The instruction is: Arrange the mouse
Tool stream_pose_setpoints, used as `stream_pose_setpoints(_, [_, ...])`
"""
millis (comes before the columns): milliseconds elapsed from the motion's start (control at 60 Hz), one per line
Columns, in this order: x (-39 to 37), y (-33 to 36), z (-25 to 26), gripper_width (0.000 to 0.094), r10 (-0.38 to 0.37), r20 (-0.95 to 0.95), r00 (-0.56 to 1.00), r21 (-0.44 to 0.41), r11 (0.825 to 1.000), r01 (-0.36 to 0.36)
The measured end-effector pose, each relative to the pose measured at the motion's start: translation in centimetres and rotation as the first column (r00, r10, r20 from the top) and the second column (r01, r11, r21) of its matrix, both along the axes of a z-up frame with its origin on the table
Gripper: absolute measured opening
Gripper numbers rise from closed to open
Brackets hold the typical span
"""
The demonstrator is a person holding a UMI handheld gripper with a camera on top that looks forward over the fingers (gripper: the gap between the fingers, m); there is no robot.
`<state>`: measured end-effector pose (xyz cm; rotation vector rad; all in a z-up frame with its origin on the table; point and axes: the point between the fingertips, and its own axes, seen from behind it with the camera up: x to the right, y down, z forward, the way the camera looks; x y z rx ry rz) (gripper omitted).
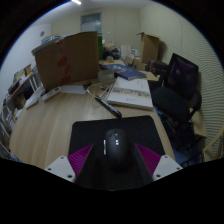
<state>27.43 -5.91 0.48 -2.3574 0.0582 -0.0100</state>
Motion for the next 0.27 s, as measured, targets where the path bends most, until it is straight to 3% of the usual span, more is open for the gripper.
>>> stream_pose_setpoints(267, [-3.4,-7.3,6.5,0.0823,-0.136,0.002,0.991,0.046,0.99,0.136])
